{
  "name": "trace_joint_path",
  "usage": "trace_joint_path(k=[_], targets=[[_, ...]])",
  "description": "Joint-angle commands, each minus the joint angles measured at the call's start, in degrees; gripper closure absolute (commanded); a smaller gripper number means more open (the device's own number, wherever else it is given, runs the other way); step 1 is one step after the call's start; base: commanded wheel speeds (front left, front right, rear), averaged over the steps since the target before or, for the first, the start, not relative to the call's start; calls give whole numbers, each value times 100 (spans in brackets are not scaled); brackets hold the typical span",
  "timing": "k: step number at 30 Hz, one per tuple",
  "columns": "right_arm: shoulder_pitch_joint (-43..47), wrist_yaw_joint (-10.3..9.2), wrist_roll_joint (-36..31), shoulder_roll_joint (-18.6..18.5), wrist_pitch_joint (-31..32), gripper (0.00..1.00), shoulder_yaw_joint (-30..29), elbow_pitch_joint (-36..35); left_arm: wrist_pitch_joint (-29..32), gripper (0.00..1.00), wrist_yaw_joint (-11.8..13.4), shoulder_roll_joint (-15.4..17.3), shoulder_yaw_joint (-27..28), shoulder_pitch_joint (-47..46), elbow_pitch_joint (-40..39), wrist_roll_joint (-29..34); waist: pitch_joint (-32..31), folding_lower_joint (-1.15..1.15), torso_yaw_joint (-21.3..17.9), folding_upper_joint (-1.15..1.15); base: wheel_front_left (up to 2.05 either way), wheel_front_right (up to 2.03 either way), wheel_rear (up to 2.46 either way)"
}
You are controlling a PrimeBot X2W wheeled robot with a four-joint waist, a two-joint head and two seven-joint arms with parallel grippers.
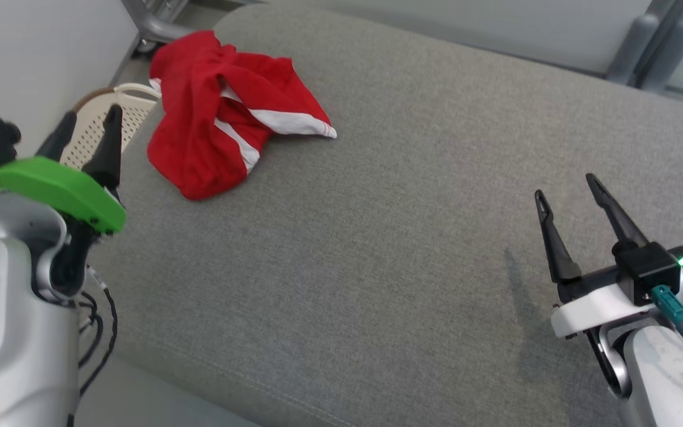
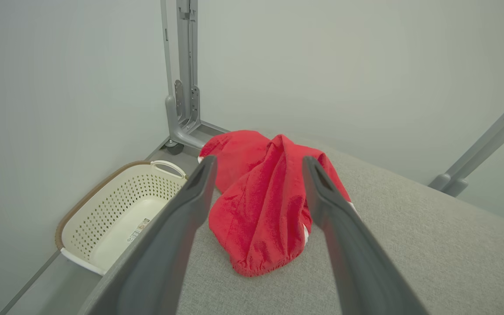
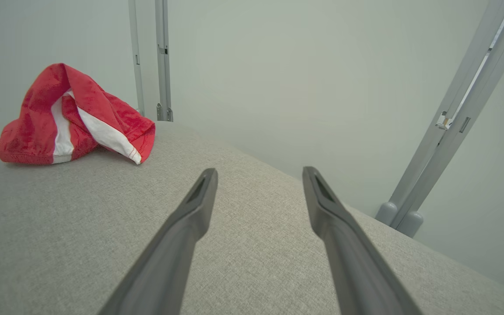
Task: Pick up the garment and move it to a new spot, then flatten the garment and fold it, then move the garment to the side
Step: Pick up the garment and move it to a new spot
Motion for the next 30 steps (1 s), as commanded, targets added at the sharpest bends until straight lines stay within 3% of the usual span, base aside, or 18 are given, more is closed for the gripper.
trace_joint_path(k=[1, 10, 18, 19, 20, 21, 27, 30], targets=[[-114, -7, -31, -52, -15, 0, -27, -31, 48, 0, -20, 21, -26, -190, 67, -97, 1249, 0, -555, 68, 0, 0, 0], [-549, -7, -85, -267, -15, 0, -2, -138, 969, 0, -19, 345, -603, -1438, 1282, -1346, 1962, 0, -956, 68, 0, 0, 0], [-621, -7, -18, -270, -15, 0, -14, -298, 1133, 0, -20, 777, -1005, -1817, 2246, -1625, 2147, 0, -1310, 68, 0, 0, 0], [-607, -7, -12, -260, -15, 0, -24, -325, 1090, 25, -20, 811, -1051, -1851, 2385, -1607, 2153, 0, -1345, 68, 0, 0, 0], [-578, -7, -1, -250, -15, 0, -35, -351, 1044, 66, -20, 801, -1101, -1878, 2494, -1619, 2148, 0, -1373, 68, 0, 0, 0], [-542, -8, 5, -249, -15, 0, -50, -370, 992, 100, -20, 782, -1130, -1911, 2571, -1678, 2144, 0, -1395, 68, 0, 0, 0], [-387, -8, 26, -192, -15, 0, -153, -401, 1083, 100, -21, 873, -1705, -1849, 2302, -2118, 2002, 0, -1455, 68, 0, 0, 0], [-365, -8, 84, -102, -16, 0, -180, -387, 1418, 100, -21, 1182, -2092, -1718, 1706, -2477, 1880, 0, -1453, 68, 0, 0, 0]])
